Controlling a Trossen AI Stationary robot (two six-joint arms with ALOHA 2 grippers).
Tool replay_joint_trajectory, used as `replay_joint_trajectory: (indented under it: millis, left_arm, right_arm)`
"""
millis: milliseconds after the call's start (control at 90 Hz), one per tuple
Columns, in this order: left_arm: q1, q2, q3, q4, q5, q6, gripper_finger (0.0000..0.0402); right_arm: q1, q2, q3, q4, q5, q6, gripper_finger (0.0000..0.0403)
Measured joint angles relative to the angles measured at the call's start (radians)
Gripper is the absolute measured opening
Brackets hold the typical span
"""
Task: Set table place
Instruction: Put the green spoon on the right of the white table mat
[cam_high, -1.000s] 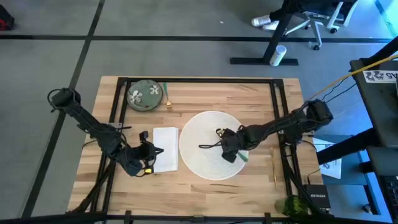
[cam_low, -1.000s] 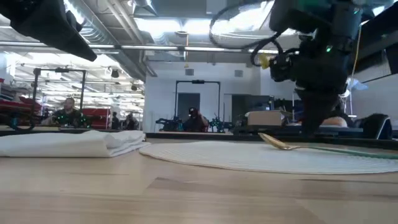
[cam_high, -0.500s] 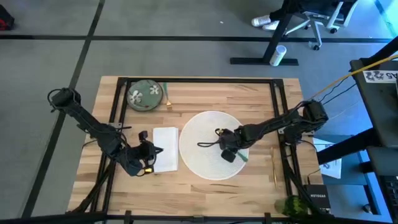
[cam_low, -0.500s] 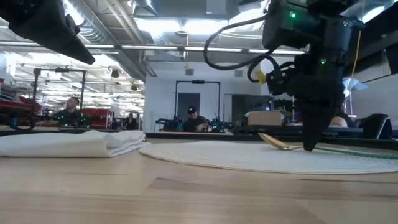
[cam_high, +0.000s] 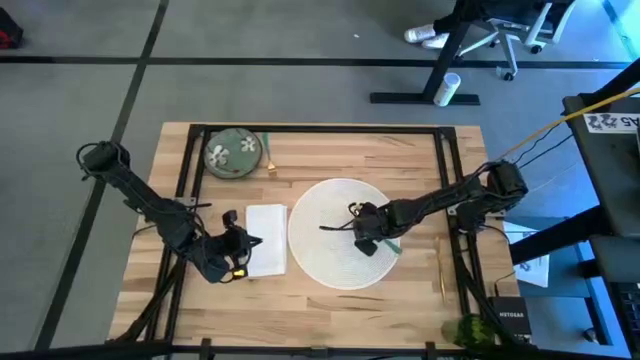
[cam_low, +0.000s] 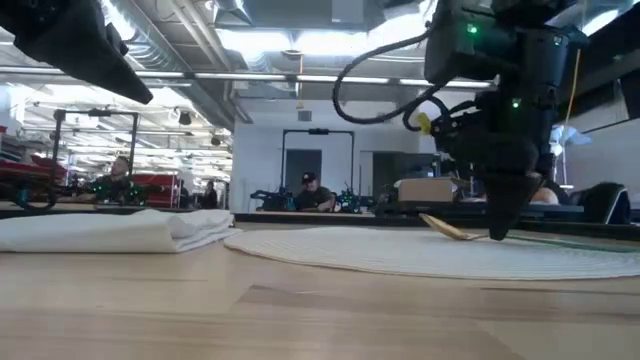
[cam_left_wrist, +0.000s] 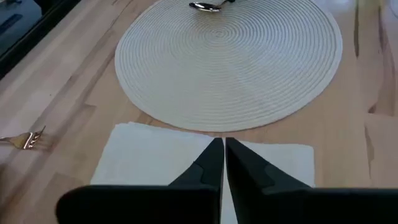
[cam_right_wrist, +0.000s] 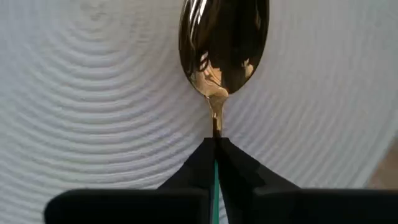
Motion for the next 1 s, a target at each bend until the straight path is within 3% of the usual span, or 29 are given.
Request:
replay_joint_trajectory:
  millis: [211,511,778,911,1000]
  left_arm:
    - [0.0,0.0,0.0,0.0,0.0,-0.016,0.0]
    - [0.0,0.0,0.0,0.0,0.0,-0.056,0.0]
    - [0.0,0.002,0.0,0.0,-0.008,-0.054,0.0]
    - [0.0,0.002,-0.001,0.0,-0.009,-0.052,0.0]
    - [0.0,0.002,-0.001,0.0,-0.012,-0.055,0.0]
  right_arm:
    - [0.0,-0.001,0.0,-0.094,-0.032,0.085,0.0]
    - [0.0,-0.002,0.0,-0.044,-0.068,0.106,0.0]
    - [0.001,-0.002,0.016,0.244,-0.007,-0.118,0.0]
    - [0.0,-0.002,0.081,0.222,0.015,-0.191,0.0]
    - [-0.015,-0.004,0.152,0.111,0.016,-0.188,0.0]
